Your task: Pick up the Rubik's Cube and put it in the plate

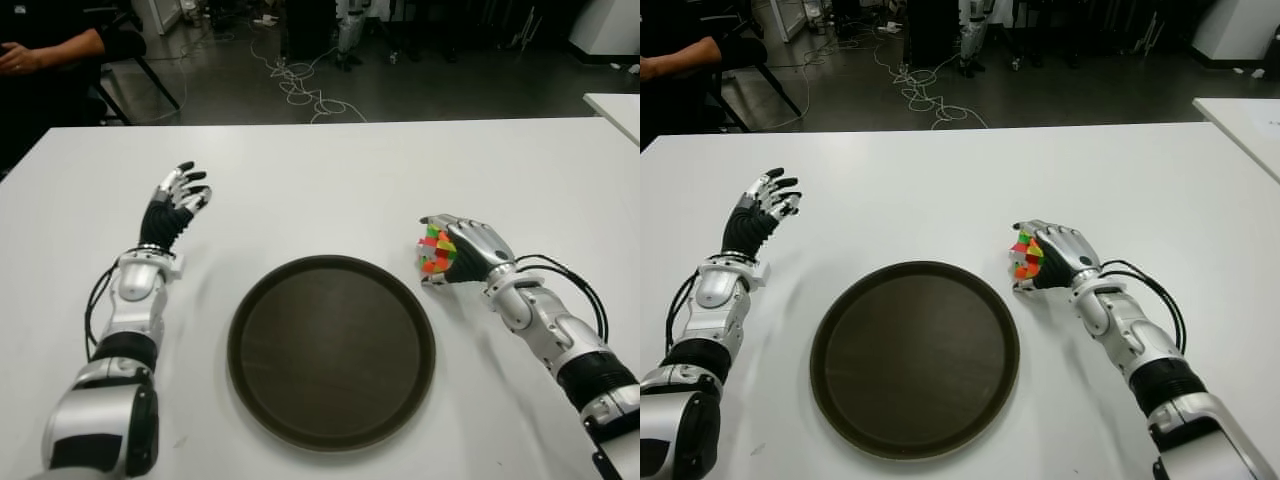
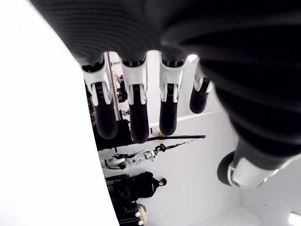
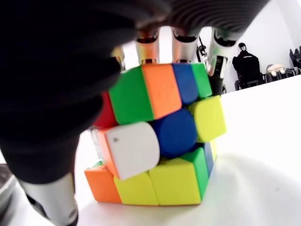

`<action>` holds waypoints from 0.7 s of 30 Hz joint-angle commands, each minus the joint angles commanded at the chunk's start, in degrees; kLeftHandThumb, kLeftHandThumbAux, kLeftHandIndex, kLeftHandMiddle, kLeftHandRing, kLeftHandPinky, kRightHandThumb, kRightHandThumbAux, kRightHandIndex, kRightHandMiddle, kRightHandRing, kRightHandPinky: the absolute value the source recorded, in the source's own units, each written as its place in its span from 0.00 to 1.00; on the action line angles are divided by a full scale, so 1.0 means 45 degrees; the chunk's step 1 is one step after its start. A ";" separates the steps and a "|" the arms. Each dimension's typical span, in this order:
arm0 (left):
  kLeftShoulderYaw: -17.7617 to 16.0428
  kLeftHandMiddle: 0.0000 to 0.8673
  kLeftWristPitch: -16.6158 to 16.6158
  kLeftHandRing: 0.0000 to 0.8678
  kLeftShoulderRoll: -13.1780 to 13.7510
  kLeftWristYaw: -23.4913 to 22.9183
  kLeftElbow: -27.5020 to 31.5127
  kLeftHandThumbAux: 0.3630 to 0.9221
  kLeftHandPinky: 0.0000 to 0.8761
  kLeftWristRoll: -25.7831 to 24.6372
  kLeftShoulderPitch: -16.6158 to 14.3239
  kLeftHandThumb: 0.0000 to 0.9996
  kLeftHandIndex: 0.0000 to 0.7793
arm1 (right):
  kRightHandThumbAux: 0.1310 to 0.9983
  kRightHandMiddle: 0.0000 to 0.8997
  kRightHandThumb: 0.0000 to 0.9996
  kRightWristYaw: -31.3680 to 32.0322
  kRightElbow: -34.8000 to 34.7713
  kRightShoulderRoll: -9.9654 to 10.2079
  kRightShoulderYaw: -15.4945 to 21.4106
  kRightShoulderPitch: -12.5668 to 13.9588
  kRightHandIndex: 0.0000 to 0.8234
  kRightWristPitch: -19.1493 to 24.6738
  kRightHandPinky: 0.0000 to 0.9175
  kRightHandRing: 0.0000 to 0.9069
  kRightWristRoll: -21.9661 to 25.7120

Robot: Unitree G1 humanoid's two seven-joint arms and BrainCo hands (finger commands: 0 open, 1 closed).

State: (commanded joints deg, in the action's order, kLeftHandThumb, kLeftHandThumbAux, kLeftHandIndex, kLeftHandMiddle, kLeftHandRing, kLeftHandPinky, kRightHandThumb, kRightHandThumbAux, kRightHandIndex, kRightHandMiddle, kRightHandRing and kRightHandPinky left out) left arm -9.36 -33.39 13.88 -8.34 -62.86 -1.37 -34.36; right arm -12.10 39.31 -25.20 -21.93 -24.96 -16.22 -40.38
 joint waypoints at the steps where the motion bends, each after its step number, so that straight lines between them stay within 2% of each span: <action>1: 0.0003 0.24 0.0006 0.26 0.0004 0.0008 -0.0005 0.42 0.30 0.0006 -0.0002 0.03 0.15 | 0.74 0.25 0.00 -0.0026 0.0017 0.0011 -0.0012 -0.0002 0.22 0.0009 0.31 0.28 -0.0006; 14: -0.0059 0.25 -0.0022 0.26 -0.0045 -0.0137 0.0054 0.45 0.30 -0.0122 0.0020 0.02 0.16 | 0.74 0.26 0.00 0.0113 -0.0115 0.0025 -0.0062 0.0022 0.22 0.0225 0.31 0.30 0.0093; 21: -0.0023 0.24 -0.0062 0.26 -0.0022 -0.0112 0.0047 0.42 0.30 -0.0069 0.0032 0.02 0.16 | 0.75 0.27 0.00 -0.0013 0.0129 0.0064 -0.0094 -0.0024 0.22 0.0290 0.35 0.31 0.0052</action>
State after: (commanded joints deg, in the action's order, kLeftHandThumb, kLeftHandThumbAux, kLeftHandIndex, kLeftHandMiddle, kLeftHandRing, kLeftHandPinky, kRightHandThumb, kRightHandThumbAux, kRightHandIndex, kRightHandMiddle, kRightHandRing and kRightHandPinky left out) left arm -9.46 -33.67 13.78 -8.85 -62.65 -1.68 -34.21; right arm -12.15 39.88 -24.91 -22.36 -25.07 -14.91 -40.15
